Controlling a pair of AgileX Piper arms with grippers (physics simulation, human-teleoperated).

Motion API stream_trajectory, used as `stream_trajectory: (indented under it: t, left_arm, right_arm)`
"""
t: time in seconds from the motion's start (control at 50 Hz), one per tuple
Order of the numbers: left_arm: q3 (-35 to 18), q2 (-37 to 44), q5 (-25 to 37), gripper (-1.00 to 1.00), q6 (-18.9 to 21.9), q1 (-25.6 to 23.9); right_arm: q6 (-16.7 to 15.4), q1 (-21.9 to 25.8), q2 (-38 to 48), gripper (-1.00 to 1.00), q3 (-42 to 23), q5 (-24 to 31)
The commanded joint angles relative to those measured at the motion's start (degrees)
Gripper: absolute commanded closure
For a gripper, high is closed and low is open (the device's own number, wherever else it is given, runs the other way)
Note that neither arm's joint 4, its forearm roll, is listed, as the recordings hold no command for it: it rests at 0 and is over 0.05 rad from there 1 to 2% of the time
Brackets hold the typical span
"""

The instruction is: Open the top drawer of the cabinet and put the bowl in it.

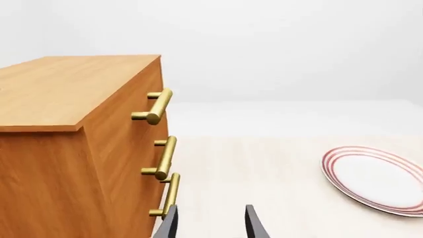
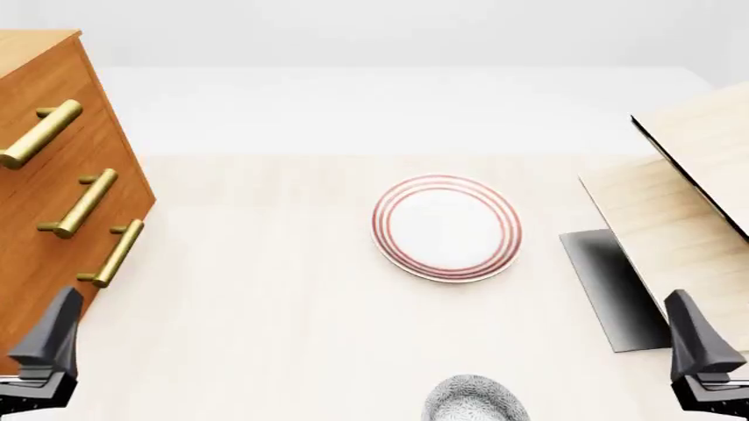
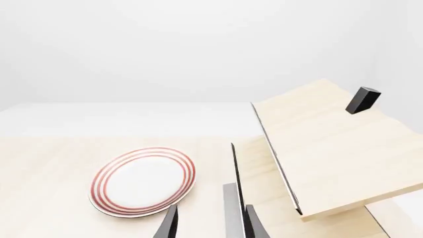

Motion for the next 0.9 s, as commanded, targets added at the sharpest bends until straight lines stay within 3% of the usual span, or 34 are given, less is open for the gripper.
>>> stream_trajectory:
  t: [0.02, 0.06, 0.1, 0.28, 0.38, 0.46, 0.52, 0.56, 0.74, 0.86, 0.9]
  left_arm:
    - [-1.56, 2.82, -0.28, -1.00, 6.98, 1.03]
    - [-2.31, 3.67, -0.19, -1.00, 8.25, 1.14]
    - [-2.35, 6.33, -2.00, -1.00, 13.42, 0.35]
    - [-5.12, 18.97, -9.75, -1.00, 23.27, -1.13]
    - [-5.57, 24.70, -14.18, -1.00, 31.56, -0.54]
    - [-6.05, 25.78, -14.98, -1.00, 35.25, -0.12]
    - [-7.05, 26.66, -14.61, -1.00, 35.84, -0.40]
    - [-5.92, 27.87, -16.64, -1.00, 40.41, 0.31]
    - [-4.01, 29.83, -20.96, -1.00, 50.96, 1.30]
    - [-2.83, 32.85, -25.68, -1.00, 57.27, 0.67]
    - [-3.59, 32.67, -25.14, -1.00, 57.72, 0.97]
  right_arm:
    - [0.00, 0.00, -0.03, -1.00, 0.05, -0.02]
    - [0.04, 0.00, -0.03, -1.00, 0.05, -0.01]
    - [0.02, 0.00, -0.04, -1.00, 0.05, -0.02]
    - [0.00, 0.00, -0.03, -1.00, 0.05, -0.01]
    - [-0.01, 0.01, -0.03, -1.00, 0.05, -0.02]
    - [0.00, 0.00, -0.04, -1.00, 0.05, -0.02]
    - [0.02, -0.01, -0.04, -1.00, 0.05, -0.02]
    - [0.01, 0.00, -0.05, -1.00, 0.05, -0.02]
    - [-0.01, 0.00, -0.03, -1.00, 0.05, -0.02]
    - [0.01, -0.01, -0.04, -1.00, 0.05, -0.02]
    - [0.00, 0.01, -0.03, -1.00, 0.05, -0.02]
